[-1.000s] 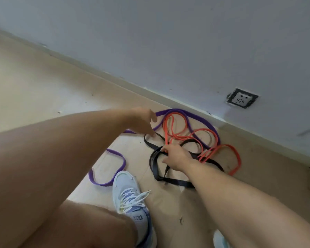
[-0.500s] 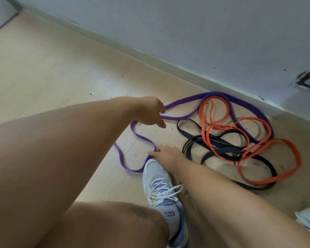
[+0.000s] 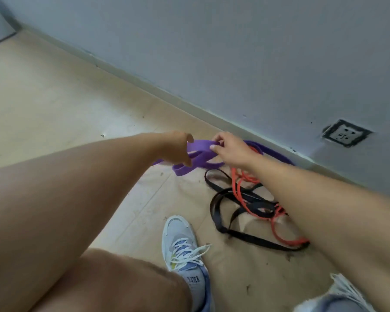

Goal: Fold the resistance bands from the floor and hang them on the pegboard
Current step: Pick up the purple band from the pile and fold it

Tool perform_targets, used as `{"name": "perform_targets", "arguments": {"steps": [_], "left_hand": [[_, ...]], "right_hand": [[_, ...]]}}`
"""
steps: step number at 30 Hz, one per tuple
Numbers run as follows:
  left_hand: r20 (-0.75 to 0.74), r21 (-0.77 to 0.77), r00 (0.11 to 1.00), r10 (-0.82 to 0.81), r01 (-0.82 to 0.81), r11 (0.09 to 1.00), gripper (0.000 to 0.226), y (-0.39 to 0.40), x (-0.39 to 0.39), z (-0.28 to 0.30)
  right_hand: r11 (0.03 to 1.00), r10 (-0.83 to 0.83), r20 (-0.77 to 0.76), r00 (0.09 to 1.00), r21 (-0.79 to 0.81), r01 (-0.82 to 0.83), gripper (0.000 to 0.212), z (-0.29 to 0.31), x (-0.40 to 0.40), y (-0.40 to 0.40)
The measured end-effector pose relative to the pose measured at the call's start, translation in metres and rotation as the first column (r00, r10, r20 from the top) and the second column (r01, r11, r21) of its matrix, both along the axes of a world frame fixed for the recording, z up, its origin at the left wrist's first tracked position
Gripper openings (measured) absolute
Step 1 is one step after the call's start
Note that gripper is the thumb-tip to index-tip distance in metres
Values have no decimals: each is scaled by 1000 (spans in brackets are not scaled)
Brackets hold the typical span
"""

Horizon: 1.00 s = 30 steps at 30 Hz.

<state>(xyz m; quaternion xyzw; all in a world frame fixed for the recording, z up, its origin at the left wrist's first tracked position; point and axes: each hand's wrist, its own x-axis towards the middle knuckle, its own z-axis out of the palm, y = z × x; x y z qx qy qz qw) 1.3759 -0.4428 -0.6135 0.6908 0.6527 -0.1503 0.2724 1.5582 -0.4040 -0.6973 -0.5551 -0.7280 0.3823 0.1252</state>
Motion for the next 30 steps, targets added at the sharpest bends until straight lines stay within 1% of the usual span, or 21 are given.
{"name": "perform_targets", "arguments": {"steps": [2, 4, 5, 6, 7, 10, 12, 13, 15, 16, 17, 18, 19, 20, 21, 22, 24, 25, 27, 28, 30], "left_hand": [[120, 107, 992, 26, -39, 993, 89, -4, 14, 13], [275, 228, 961, 16, -81, 970, 103, -7, 34, 30], [348, 284, 937, -11, -95, 954, 104, -9, 46, 39], [408, 330, 912, -38, -109, 938, 100, -10, 59, 47], [456, 369, 888, -68, -119, 922, 91, -13, 73, 56], [529, 433, 842, -103, -164, 886, 53, -23, 109, 79], [578, 431, 810, -96, -204, 879, 36, -28, 124, 92], [609, 425, 788, -92, -226, 876, 29, -29, 128, 98], [693, 380, 717, -68, -283, 881, 8, -33, 133, 107], [728, 345, 684, -50, -302, 889, 5, -36, 136, 112], [756, 317, 654, -38, -314, 895, 12, -40, 139, 118], [775, 297, 631, -35, -315, 902, 16, -44, 143, 124], [790, 284, 612, -36, -312, 907, 18, -48, 148, 129], [800, 276, 598, -38, -311, 909, 19, -53, 153, 135], [813, 266, 581, -40, -309, 913, 20, -57, 159, 141], [829, 255, 558, -39, -314, 915, 21, -61, 165, 147], [862, 239, 505, -40, -336, 911, 21, -69, 177, 161], [879, 236, 476, -44, -352, 906, 20, -75, 183, 169], [909, 248, 410, -70, -399, 883, 19, -84, 192, 186], [924, 256, 371, -90, -427, 867, 20, -88, 196, 194], [959, 237, 257, -121, -491, 838, 24, -94, 199, 212]], "right_hand": [[999, 15, -107, 994, -49, -20, 1, 63, 27, 18], [989, 113, -137, 984, -78, -124, 6, 119, 53, 20], [984, 147, -139, 979, -78, -159, 7, 142, 65, 16], [983, 162, -138, 977, -60, -171, 6, 162, 77, 10], [985, 166, -142, 976, -32, -172, 5, 179, 88, 2], [990, 139, -156, 978, 56, -132, 10, 214, 117, -23], [992, 95, -214, 972, 101, -74, 12, 218, 133, -39], [993, 57, -272, 961, 111, -28, 13, 216, 141, -46], [998, -16, -393, 919, 53, 40, 22, 208, 157, -59], [1000, -22, -414, 910, -6, 21, 32, 202, 164, -65], [998, -2, -400, 917, -58, -23, 46, 195, 171, -71], [995, 29, -349, 937, -84, -61, 60, 188, 176, -77], [993, 59, -275, 960, -77, -84, 71, 180, 179, -83], [994, 73, -205, 976, -59, -87, 75, 174, 179, -89], [996, 79, -166, 983, -25, -85, 73, 168, 177, -94], [997, 76, -177, 981, 1, -77, 65, 162, 173, -99], [997, 71, -271, 960, 44, -61, 47, 156, 164, -105], [995, 65, -312, 948, 89, -39, 45, 153, 160, -106], [986, 15, -407, 913, 158, 55, 53, 147, 153, -103], [982, -24, -458, 889, 156, 107, 49, 145, 151, -102], [976, -61, -471, 880, 156, 152, 31, 140, 150, -100]]}}
